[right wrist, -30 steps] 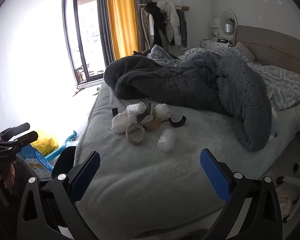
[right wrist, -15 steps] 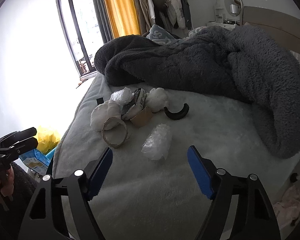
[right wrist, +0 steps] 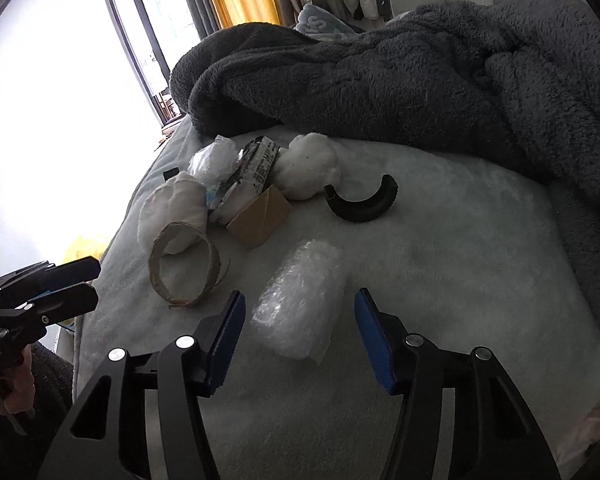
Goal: Collect trash
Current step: 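Grasp the cardboard tape roll with the left tool while the right tool grasps bubble wrap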
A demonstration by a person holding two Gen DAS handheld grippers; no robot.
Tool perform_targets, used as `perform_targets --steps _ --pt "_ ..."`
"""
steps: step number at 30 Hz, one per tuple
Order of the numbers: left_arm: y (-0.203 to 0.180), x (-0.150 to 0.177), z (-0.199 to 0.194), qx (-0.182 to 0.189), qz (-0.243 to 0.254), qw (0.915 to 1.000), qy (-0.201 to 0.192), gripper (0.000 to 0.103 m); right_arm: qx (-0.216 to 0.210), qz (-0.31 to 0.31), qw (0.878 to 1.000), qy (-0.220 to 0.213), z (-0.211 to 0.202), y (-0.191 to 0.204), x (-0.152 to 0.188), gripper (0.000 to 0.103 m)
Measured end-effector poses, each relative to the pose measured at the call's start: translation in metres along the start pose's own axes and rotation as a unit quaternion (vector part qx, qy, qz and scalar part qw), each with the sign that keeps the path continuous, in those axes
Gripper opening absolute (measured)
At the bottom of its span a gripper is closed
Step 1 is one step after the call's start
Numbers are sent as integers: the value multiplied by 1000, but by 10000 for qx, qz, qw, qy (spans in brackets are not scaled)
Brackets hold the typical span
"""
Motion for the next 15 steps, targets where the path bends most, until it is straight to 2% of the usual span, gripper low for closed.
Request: perform_targets --steps 8,15 --pt "-6 -5 29 488 -437 9977 185 47 -93 166 9998 101 7 -9 -2 43" --pt "-3 -5 51 641 -985 9920 457 47 -119 88 9998 103 3 -10 -2 40"
Point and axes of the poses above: each gripper's, at about its wrist camera, not at the fingertips, and z roughly the way its jaws point, y to its left, x to its underside, the point moved 3 cm from there along z, roughly the way its jaws point, and after that the axes turned 10 degrees about -y, right-handed, at the moved point
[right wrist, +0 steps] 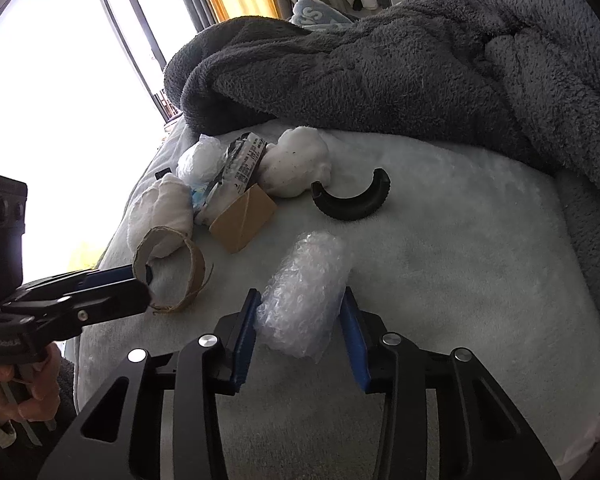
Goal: Collect trash
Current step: 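Grasp the cardboard tape roll with the left tool while the right tool grasps bubble wrap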
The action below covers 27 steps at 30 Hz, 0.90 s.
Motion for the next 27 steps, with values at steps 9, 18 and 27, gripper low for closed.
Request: perform_targets --steps 9,18,27 --pt "7 -5 17 142 -430 9990 40 27 -34 47 10000 -81 -12 -6 0 40" --pt "-11 -11 10 -111 366 9993 -51 20 -145 34 9996 -249 -20 2 -11 39" --pt "-7 -31 -32 -387 947 9920 -740 18 -285 -51 9975 -649 -25 30 -40 39"
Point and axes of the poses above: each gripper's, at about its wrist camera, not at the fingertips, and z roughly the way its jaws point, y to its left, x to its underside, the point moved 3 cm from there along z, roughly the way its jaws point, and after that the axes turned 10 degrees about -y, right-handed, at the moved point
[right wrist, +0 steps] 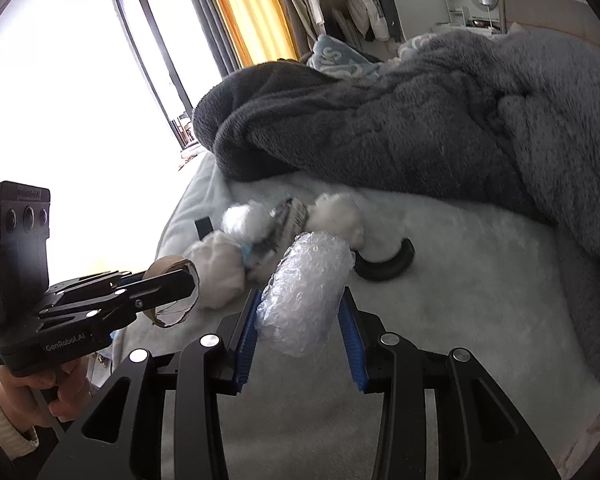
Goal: Collect trash
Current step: 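Grasp the cardboard tape roll with the left tool while the right tool grasps bubble wrap, then carry both items to the teal bin and open both tools to drop them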
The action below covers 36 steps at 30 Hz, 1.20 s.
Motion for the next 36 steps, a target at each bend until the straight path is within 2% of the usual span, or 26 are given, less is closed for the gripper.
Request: perform_targets --steps 8,11,18,24,28,31,36 --pt "25 -14 -29 -275 107 9989 -372 18 -258 -120 9995 -162 16 33 -20 39" --pt "41 -14 -36 -463 71 9983 -359 18 -390 -166 9989 -175 26 49 -27 39" --pt "84 -6 -41 -1036 -54 9946 2 18 -744 -372 9964 -167 49 96 -38 39" --pt "133 21 -43 -1400 -341 9877 600 18 -1025 -457 9936 -91 74 136 -42 39" --pt "168 40 -49 -1581 -664 9810 901 18 -1181 -452 9920 -1 91 163 -41 39" --pt "193 55 -57 -1673 -1027 9746 1080 18 -1365 -388 9896 243 109 184 -31 39" --pt "234 81 -63 -1935 -1483 9593 1422 18 -1588 -372 9849 580 137 222 -16 39"
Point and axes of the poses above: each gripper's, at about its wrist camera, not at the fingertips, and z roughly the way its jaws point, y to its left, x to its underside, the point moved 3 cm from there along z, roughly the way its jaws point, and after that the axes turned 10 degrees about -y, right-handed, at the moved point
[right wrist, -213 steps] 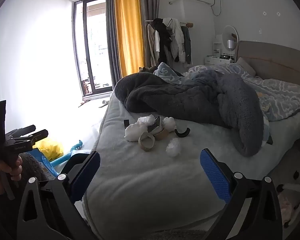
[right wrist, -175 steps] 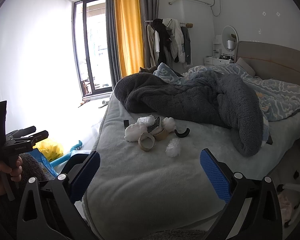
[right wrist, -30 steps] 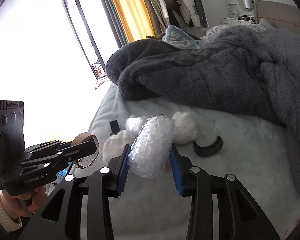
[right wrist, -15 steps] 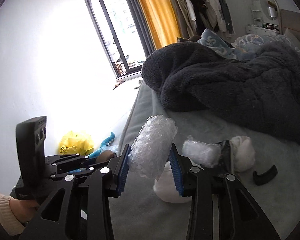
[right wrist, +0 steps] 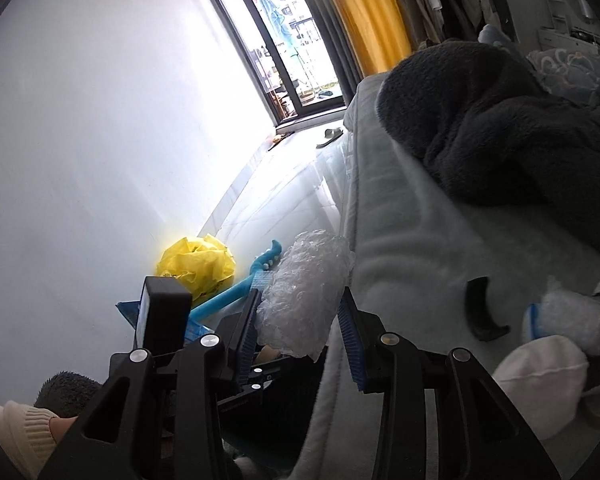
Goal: Collect trash
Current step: 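Carry both items to the teal bin and open both tools to drop them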
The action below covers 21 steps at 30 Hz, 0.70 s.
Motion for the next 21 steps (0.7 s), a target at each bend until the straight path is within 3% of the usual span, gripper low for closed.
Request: perform_targets --steps 5,13,14,18,21 --pt "41 12 19 -140 -490 9977 454 18 -104 139 9993 333 33 17 9 39" --pt "88 37 39 -261 -1013 9852 1361 19 -157 354 9943 990 85 29 34 39" --pt "90 39 39 -256 -1033 9846 1385 22 -148 387 9936 1050 89 29 37 39" --pt "100 35 25 -266 -1108 9856 1249 51 -91 515 9905 1275 109 28 49 39" --pt "106 33 12 -370 -1046 9872 1143 56 -49 559 9893 1347 120 27 53 39"
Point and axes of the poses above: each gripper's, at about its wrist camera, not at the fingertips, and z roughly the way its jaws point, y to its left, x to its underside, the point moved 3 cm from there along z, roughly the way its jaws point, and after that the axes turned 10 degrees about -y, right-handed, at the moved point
